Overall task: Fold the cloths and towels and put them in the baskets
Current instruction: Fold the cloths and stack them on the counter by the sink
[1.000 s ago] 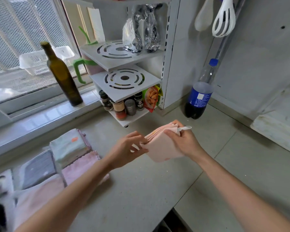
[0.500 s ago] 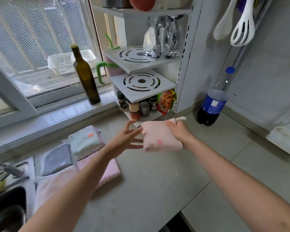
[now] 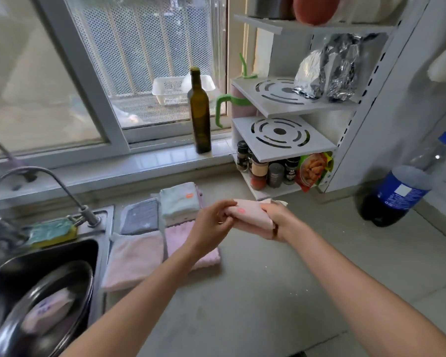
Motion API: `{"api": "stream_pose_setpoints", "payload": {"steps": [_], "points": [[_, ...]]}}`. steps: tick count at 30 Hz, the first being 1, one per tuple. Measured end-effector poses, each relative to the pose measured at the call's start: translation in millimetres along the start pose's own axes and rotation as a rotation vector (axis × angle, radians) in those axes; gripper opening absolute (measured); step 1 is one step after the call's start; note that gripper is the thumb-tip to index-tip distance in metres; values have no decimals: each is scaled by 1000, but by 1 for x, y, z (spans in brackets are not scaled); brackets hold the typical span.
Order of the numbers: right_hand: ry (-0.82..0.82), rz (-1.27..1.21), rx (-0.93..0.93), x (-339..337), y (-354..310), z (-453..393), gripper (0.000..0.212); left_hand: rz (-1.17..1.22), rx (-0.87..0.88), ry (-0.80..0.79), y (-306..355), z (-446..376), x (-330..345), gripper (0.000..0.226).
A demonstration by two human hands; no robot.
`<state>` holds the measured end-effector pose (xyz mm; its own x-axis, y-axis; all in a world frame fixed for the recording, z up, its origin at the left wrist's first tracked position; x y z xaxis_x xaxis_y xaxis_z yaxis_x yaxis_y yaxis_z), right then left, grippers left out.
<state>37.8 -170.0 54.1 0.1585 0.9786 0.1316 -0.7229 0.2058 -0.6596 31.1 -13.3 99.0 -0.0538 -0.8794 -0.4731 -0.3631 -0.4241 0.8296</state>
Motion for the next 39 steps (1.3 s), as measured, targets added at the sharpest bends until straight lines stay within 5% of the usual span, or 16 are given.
{"api": "stream_pose_setpoints", "payload": {"steps": [4,8,12,17,19,22,26,29,33,39], "points": [[165,207,-138,27,-3,-15,28,-170,-59,65,-22,9,-22,36],[164,315,-293,65,-16,-20,22,-72,-121,129,-35,17,-52,42],[188,288,-438,92,-39,-24,27,-182,-53,27,-45,19,-76,56],[-37,403,-596,159,-37,-31,10,498,-323,-66,-83,50,-107,66],[-155,422,-596,191,-35,-32,10,870,-419,146,-97,52,-129,44],[-171,538,-590,238,-31,-36,22,1047,-561,497,-131,45,-149,35],[62,486,-714,259,-38,-48,30,717,-623,721,-173,39,-176,24],[51,531,-714,276,-30,-74,12,325,-546,580,-198,20,-200,33],[-20,606,-720,307,-18,-116,31,-179,-352,355,-231,-12,-230,39],[-97,948,-672,340,3,-169,37,-324,-358,196,-280,-18,-230,41]]}}
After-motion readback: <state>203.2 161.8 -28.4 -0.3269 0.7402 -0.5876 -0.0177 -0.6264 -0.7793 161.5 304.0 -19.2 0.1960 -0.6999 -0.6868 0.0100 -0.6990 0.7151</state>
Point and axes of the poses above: each hand's wrist, its own z-axis away from the middle knuckle, its own x-axis out of the palm, y = z × x, the point moved 8 cm from there along -z, towards the middle knuckle, and after that the axes turned 8 degrees about x, right-handed, at the moved point
